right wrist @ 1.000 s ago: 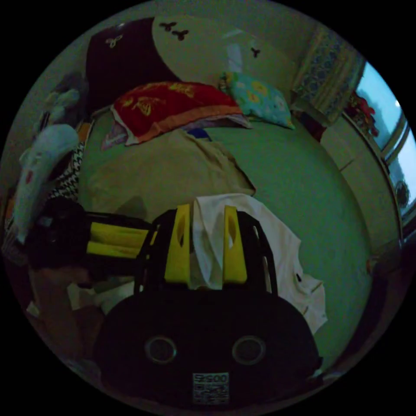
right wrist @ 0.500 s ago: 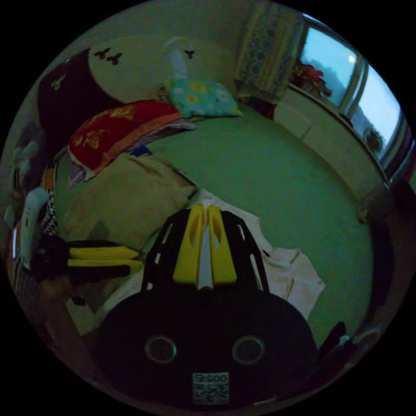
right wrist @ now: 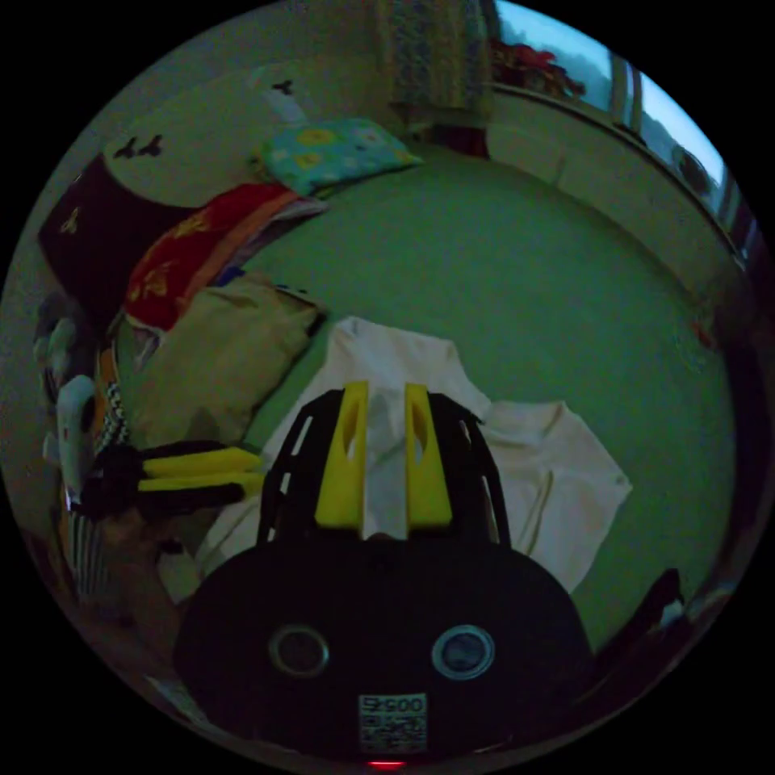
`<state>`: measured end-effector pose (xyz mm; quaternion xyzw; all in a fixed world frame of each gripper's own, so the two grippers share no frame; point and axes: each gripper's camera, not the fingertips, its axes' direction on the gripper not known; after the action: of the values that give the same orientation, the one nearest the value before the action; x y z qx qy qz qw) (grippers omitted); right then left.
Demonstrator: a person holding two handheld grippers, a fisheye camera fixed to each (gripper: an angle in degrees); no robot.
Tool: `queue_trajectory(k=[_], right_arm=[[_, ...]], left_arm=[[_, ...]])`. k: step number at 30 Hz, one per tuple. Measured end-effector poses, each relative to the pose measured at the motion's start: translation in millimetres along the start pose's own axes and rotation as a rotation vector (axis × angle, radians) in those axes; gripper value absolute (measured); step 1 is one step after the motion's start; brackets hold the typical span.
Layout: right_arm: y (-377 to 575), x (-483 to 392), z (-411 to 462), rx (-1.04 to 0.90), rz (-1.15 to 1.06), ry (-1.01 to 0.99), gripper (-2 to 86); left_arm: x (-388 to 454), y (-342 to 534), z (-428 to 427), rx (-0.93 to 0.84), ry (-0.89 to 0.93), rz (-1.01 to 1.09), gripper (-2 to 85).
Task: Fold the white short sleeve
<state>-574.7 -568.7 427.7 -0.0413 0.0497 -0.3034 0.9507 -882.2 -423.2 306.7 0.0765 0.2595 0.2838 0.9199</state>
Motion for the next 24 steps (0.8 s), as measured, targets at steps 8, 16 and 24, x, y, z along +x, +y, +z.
queue_trajectory(k=[8, 16, 24], right_arm=[[-77.4, -40.3, 62.7, -0.13, -0.169, 0.171, 5.7], [-87.4, -15.8, 71.6, -0.119, -0.15, 0.038, -0.6], [-91.0, 20.5, 57.1, 0.024, 0.009, -0.206, -1.3]], left_arm=[[11.5, -7.6, 23.0, -0.08, -0.094, -0.011, 8.1], [11.0, -4.5, 22.9, -0.077, -0.096, -0.062, 3.6], [9.2, 10.4, -4.6, 0.085, -0.155, -0.149, 1.8]])
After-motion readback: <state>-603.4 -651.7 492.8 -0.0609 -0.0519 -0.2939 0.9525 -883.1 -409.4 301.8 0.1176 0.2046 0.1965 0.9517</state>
